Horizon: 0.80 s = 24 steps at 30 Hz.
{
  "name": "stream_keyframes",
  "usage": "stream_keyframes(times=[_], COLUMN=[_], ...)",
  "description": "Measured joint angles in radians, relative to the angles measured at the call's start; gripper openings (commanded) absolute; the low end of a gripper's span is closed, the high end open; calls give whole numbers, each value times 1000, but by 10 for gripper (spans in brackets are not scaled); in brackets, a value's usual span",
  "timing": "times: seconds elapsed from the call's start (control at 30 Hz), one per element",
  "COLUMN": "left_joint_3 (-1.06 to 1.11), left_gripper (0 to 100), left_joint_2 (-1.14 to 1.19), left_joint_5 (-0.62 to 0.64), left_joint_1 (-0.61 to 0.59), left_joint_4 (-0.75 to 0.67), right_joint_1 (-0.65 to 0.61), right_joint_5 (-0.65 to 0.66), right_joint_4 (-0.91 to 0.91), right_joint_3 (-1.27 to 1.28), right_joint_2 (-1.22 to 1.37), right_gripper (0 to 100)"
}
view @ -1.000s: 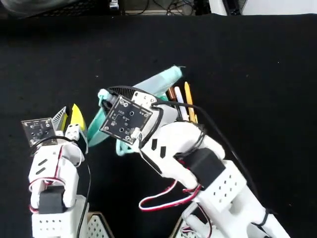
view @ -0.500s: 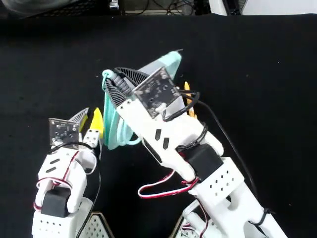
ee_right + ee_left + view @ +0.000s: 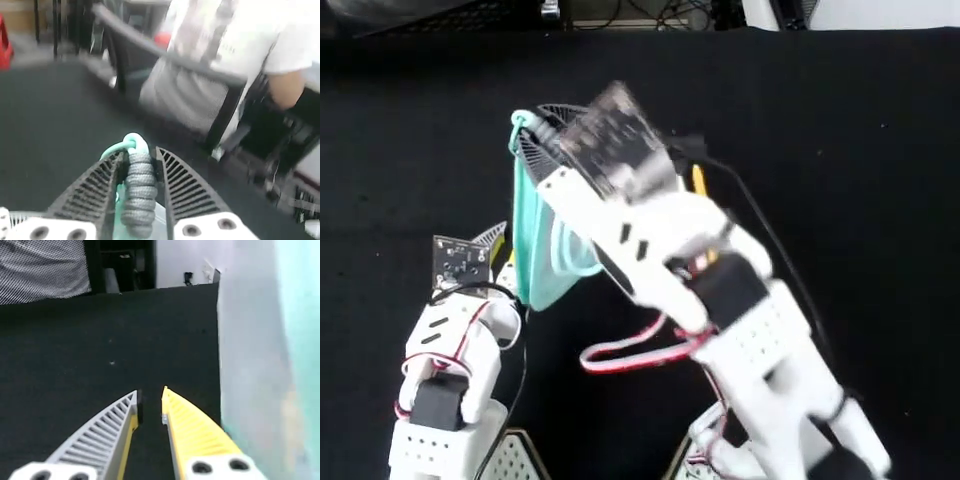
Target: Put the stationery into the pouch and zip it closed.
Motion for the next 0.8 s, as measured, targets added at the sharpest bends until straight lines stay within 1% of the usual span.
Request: stream_keyframes(times=[0.2,0.3,0.5,0.57,0.63,0.8], left_joint_3=[0,0,0,0,0,0], left_gripper=[95,95,95,95,95,95], left_joint_2=[0,0,0,0,0,0], left_joint_5=[0,0,0,0,0,0], left_joint_1=[-35,-35,-35,-35,-35,-35], left_joint_4=[0,0,0,0,0,0], right_joint_1=[9,55,143,147,147,104], right_joint_5=[2,3,63,66,69,69], right_joint_4=[276,448,796,836,838,773], right_joint_3=[-319,-494,-824,-910,-979,-1073], right_joint_2=[227,321,459,512,549,623], right_gripper=[12,12,12,12,12,12])
